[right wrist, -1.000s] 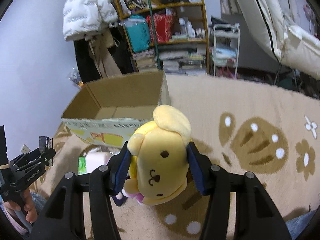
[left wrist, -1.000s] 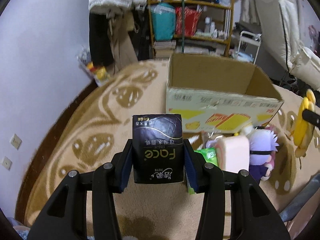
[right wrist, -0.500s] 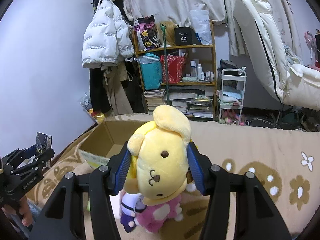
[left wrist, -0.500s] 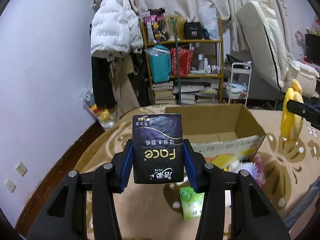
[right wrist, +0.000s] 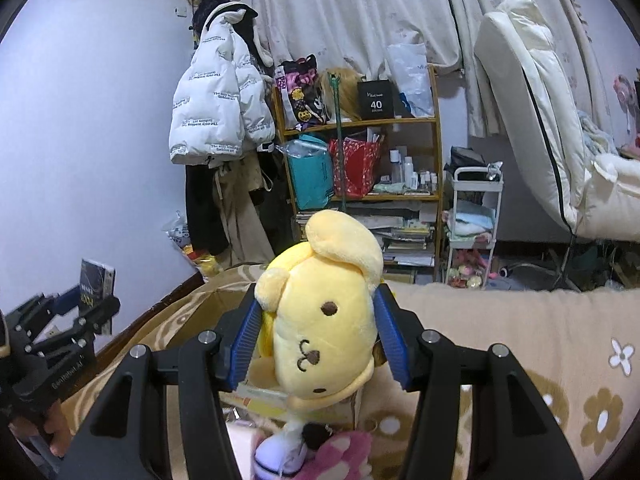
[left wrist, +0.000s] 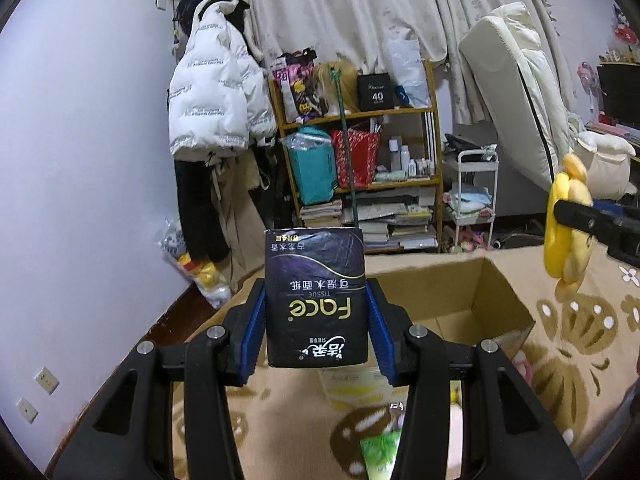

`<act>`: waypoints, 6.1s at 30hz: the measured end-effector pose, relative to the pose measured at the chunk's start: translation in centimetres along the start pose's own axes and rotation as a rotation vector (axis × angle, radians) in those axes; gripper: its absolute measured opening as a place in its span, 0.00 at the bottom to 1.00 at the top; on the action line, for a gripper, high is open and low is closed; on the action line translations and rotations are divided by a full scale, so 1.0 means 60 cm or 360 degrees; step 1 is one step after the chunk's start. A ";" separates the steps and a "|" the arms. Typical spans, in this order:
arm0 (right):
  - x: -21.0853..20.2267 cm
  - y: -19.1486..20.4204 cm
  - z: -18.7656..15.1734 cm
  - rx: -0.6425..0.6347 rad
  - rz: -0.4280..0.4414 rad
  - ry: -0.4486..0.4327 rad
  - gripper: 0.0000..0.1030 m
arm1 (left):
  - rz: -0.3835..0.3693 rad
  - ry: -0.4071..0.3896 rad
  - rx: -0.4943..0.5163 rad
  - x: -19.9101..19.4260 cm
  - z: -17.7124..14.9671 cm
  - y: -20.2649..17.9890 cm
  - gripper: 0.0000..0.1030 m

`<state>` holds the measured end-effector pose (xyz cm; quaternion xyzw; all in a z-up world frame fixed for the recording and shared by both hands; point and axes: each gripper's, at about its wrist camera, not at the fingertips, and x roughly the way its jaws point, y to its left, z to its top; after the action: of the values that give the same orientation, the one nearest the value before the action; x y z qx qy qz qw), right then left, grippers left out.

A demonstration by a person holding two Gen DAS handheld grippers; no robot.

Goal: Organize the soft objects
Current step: 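Carry both items over the box and open both tools to drop them in, then withdraw both tools from the box back toward the remaining items, then grasp the green tissue pack with the left tool while the right tool grasps the pink plush bear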

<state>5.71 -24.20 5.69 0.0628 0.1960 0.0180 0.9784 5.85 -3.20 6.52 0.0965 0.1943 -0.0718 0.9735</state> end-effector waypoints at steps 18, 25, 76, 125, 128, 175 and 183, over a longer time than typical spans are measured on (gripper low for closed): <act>0.103 0.019 -0.033 -0.0045 0.0050 0.0075 0.58 | -0.0105 0.0107 -0.0135 0.122 -0.025 -0.007 0.44; 0.127 0.000 -0.053 -0.0014 0.0082 0.0100 0.58 | -0.0124 0.0176 -0.0098 0.152 -0.037 -0.016 0.44; 0.077 0.003 -0.086 -0.0015 0.0092 0.0210 1.00 | -0.0115 0.0453 -0.0036 0.113 -0.088 -0.005 0.94; 0.115 -0.060 -0.188 0.0189 -0.0152 0.0984 0.94 | -0.0150 0.1025 -0.0082 0.138 -0.191 -0.001 0.94; 0.133 -0.063 -0.201 0.0190 -0.0176 0.1072 0.94 | -0.0150 0.1053 -0.0043 0.147 -0.198 -0.011 0.94; 0.197 -0.092 -0.236 0.0296 -0.0190 0.1256 0.94 | -0.0402 0.1353 -0.0161 0.229 -0.253 -0.036 0.94; 0.202 -0.095 -0.246 0.0434 -0.0080 0.1285 0.69 | -0.0494 0.1389 -0.0276 0.229 -0.260 -0.017 0.79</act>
<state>11.25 -27.43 -13.15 0.1747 0.5654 -0.0088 0.8060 12.56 -2.23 -13.14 0.0059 0.6028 -0.1529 0.7831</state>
